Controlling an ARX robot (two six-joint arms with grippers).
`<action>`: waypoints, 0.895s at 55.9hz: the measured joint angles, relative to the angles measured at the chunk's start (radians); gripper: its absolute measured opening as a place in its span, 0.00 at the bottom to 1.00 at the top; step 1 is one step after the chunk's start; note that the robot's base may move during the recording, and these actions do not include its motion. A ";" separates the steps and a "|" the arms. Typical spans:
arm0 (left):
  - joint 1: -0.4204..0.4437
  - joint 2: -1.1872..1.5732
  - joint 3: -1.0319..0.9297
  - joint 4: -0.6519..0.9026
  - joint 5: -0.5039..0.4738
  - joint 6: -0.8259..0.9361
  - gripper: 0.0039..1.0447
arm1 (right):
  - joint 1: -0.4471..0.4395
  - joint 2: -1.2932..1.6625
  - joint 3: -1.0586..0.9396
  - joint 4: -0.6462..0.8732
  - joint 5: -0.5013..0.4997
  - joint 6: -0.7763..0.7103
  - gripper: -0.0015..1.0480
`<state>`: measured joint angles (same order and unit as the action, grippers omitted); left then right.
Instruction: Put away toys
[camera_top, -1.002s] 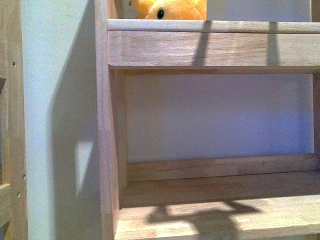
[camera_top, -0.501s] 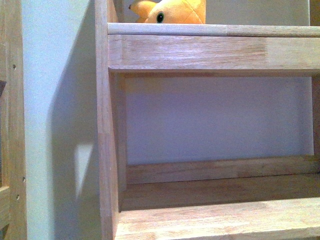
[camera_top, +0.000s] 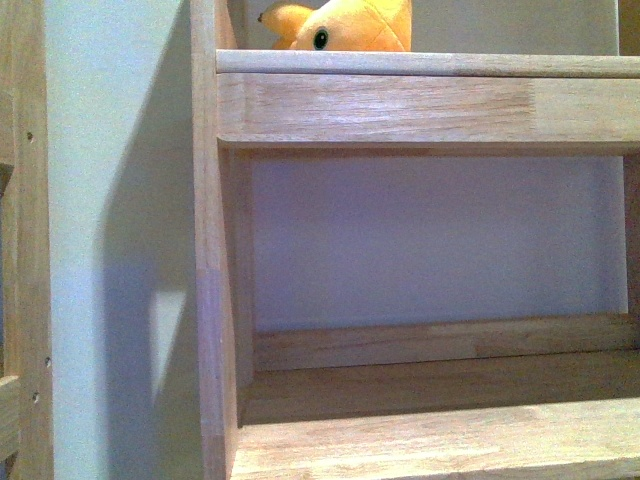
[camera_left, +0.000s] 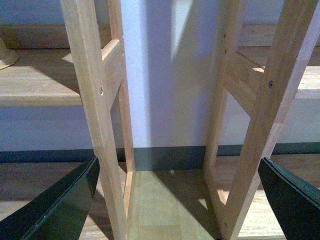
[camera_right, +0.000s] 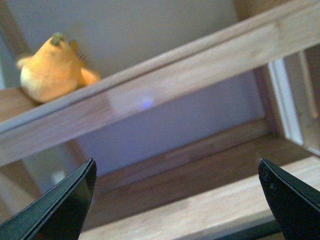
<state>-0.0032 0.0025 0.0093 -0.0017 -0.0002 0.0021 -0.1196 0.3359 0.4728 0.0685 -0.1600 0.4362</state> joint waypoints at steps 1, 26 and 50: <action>0.000 0.000 0.000 0.000 0.000 0.000 0.94 | 0.019 -0.007 -0.011 -0.004 0.005 -0.007 0.94; 0.000 0.000 0.000 0.000 0.000 0.000 0.94 | 0.120 -0.045 -0.066 -0.165 0.147 -0.232 0.80; 0.000 0.000 0.000 0.000 0.000 0.000 0.94 | 0.120 -0.171 -0.263 -0.121 0.157 -0.420 0.18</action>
<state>-0.0032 0.0025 0.0093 -0.0017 -0.0002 0.0021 0.0002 0.1654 0.2096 -0.0528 -0.0032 0.0166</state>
